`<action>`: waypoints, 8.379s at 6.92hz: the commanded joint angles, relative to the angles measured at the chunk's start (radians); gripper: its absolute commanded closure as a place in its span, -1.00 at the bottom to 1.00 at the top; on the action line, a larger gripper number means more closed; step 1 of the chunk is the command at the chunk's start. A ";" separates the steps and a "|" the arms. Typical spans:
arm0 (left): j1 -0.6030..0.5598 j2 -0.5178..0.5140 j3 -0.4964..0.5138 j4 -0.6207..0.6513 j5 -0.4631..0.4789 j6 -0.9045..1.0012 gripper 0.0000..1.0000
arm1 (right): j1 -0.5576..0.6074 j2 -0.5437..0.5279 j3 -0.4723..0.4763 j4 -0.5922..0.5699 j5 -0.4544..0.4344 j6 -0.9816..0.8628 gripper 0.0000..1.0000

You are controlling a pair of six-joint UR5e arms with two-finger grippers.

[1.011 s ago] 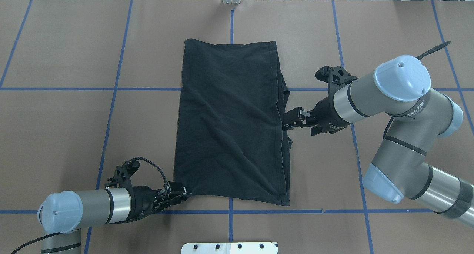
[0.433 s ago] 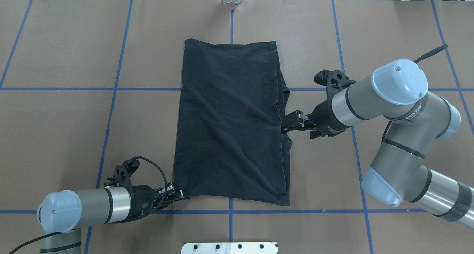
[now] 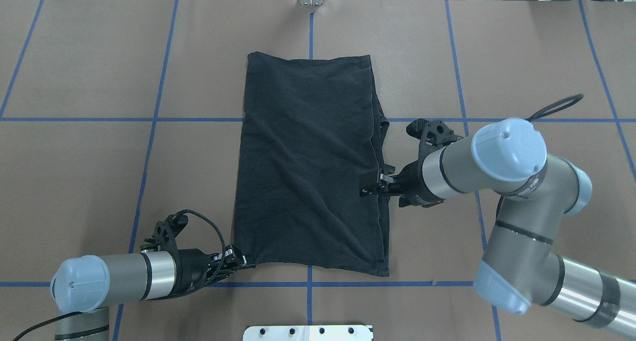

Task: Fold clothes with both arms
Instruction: 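Move the right gripper down the side edge to the shirt's near corner, then grasp the shirt's two near corners with the left and right grippers, then lift both near corners with both grippers and pull them toward the robot, then carry both held corners over the shirt away from the robot, folding it in half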

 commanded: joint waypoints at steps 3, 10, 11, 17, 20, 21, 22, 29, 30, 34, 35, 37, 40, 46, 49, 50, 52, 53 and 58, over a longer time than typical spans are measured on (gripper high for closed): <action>0.002 0.001 0.001 -0.001 0.000 -0.005 1.00 | -0.166 0.016 0.012 -0.190 -0.145 0.165 -1.00; 0.002 0.001 0.001 -0.001 0.001 -0.007 1.00 | -0.250 0.021 -0.011 -0.241 -0.166 0.161 -1.00; 0.002 0.001 0.003 -0.001 0.001 -0.007 1.00 | -0.244 0.028 -0.020 -0.241 -0.166 0.156 -1.00; 0.002 0.002 0.006 -0.001 0.001 -0.007 1.00 | -0.230 0.056 -0.063 -0.232 -0.165 0.153 -1.00; 0.002 0.002 0.007 -0.001 0.001 -0.008 1.00 | -0.230 0.056 -0.061 -0.236 -0.159 0.155 -1.00; 0.002 0.001 0.007 -0.001 0.001 -0.007 1.00 | -0.234 0.056 -0.063 -0.236 -0.162 0.155 -1.00; 0.002 0.001 0.007 -0.001 0.001 -0.008 1.00 | -0.238 0.056 -0.063 -0.238 -0.163 0.155 -1.00; 0.002 0.001 0.004 -0.001 0.003 -0.008 1.00 | -0.246 0.058 -0.071 -0.239 -0.165 0.164 -0.42; 0.002 0.002 0.004 -0.001 0.003 -0.008 1.00 | -0.246 0.059 -0.071 -0.239 -0.165 0.164 -0.02; 0.002 0.005 0.006 -0.001 0.003 -0.007 1.00 | -0.244 0.077 -0.066 -0.235 -0.166 0.165 1.00; 0.002 0.004 0.006 -0.001 0.003 -0.007 1.00 | -0.240 0.088 -0.068 -0.235 -0.166 0.165 1.00; 0.000 0.002 0.003 -0.001 0.001 -0.007 1.00 | -0.240 0.088 -0.069 -0.235 -0.166 0.167 1.00; -0.008 0.045 -0.107 0.001 0.001 -0.008 1.00 | -0.220 0.056 -0.008 -0.232 -0.127 0.161 1.00; 0.153 0.070 -0.187 0.003 0.004 -0.013 1.00 | -0.229 -0.028 0.110 -0.227 0.159 0.155 1.00; 0.140 0.201 -0.381 0.003 -0.006 -0.011 1.00 | -0.156 -0.019 0.129 -0.227 0.160 0.153 1.00; 0.080 0.193 -0.384 0.006 -0.020 -0.004 1.00 | -0.090 -0.007 0.124 -0.227 0.163 0.150 1.00; -0.044 0.112 -0.350 0.077 -0.038 0.021 1.00 | 0.022 0.045 0.110 -0.229 0.173 0.133 1.00; -0.129 0.000 -0.297 0.163 -0.093 0.032 1.00 | 0.041 0.079 0.088 -0.229 0.176 0.133 1.00; -0.471 -0.263 0.023 0.302 -0.200 0.124 1.00 | 0.134 0.237 -0.128 -0.224 0.156 0.127 1.00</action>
